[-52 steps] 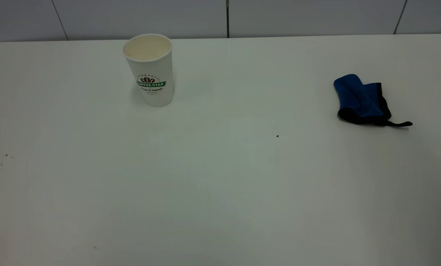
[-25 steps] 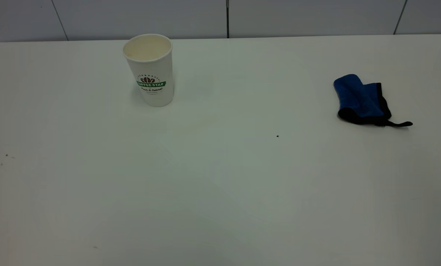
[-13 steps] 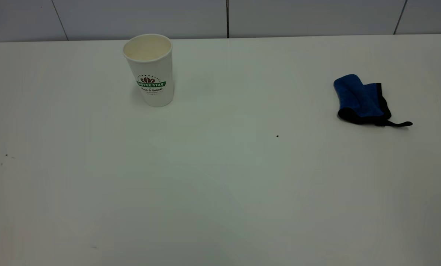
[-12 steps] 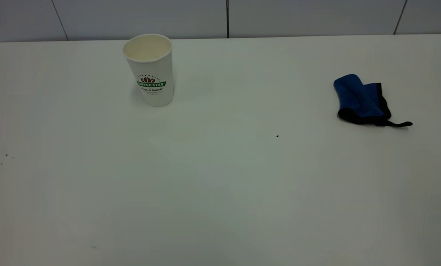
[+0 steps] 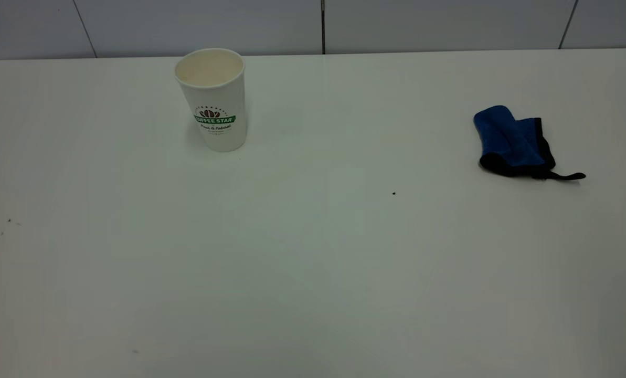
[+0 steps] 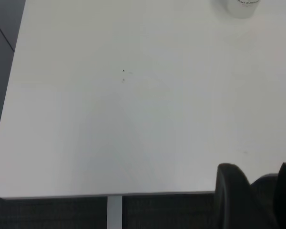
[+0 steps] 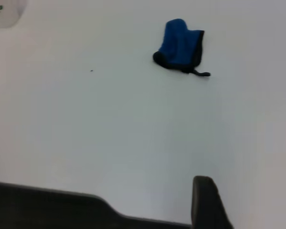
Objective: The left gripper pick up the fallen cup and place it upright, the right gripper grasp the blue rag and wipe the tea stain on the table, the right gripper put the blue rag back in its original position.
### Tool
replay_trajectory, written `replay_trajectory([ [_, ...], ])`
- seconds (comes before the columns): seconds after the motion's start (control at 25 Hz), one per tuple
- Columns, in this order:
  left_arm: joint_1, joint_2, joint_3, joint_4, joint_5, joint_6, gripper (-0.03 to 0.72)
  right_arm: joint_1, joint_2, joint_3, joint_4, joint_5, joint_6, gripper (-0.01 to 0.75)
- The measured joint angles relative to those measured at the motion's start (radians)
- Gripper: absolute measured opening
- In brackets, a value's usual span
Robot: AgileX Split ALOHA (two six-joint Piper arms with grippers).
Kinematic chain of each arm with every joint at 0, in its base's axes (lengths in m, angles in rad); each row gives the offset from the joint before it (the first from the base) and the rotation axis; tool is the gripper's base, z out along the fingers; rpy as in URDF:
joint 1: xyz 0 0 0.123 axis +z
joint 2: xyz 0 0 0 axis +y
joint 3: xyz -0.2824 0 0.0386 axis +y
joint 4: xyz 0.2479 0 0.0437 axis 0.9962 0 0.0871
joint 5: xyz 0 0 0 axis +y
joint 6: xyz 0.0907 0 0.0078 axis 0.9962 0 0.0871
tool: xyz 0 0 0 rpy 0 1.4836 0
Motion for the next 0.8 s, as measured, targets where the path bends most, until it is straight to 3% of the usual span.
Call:
replay_trajectory([
  [0.2,0.0,0.0,0.0,0.0,0.0,0.0,0.239,-0.107,-0.031,0.0,-0.01,0.001,0.0,0.424],
  [0.8,0.0,0.0,0.0,0.0,0.0,0.0,0.239,-0.111,-0.052,0.0,-0.015,0.003,0.001,0.365],
])
